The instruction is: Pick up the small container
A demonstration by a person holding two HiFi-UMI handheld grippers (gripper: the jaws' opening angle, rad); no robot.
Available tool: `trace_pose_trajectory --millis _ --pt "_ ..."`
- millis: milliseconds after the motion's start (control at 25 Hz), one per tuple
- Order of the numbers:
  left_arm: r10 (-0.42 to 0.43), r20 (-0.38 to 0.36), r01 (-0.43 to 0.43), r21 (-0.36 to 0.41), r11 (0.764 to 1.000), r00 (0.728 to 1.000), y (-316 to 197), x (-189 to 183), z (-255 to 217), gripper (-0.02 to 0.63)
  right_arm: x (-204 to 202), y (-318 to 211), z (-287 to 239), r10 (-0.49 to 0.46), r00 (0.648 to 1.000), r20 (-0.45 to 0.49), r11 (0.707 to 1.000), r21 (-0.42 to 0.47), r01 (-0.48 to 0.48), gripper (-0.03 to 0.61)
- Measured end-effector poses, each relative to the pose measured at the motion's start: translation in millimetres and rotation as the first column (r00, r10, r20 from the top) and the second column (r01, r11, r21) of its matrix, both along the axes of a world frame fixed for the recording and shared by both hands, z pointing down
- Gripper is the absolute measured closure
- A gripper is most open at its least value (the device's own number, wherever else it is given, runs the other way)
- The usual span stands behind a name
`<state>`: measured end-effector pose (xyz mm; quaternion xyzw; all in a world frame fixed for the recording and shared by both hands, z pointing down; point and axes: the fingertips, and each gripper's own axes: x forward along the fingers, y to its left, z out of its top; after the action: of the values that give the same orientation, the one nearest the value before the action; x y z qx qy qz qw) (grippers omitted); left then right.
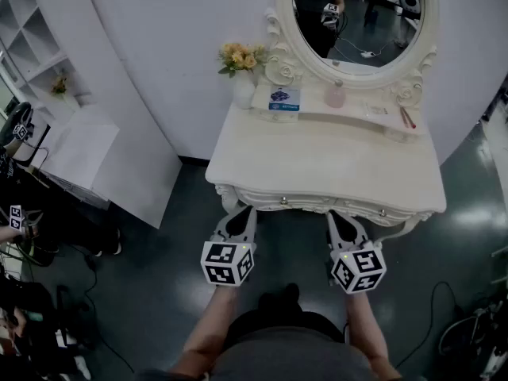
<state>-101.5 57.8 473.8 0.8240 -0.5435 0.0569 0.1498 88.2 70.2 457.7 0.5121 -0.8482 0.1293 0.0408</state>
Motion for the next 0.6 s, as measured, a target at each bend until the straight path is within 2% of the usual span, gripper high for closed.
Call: trace_pose_trajectory --millis 600 --pt "-0.025 0.003 0.025 0.016 1.0 1.0 -11 10 -1 0.607 6 -13 -5 -0.035 0.999 0.006 0.999 0.035 0.035 0.574"
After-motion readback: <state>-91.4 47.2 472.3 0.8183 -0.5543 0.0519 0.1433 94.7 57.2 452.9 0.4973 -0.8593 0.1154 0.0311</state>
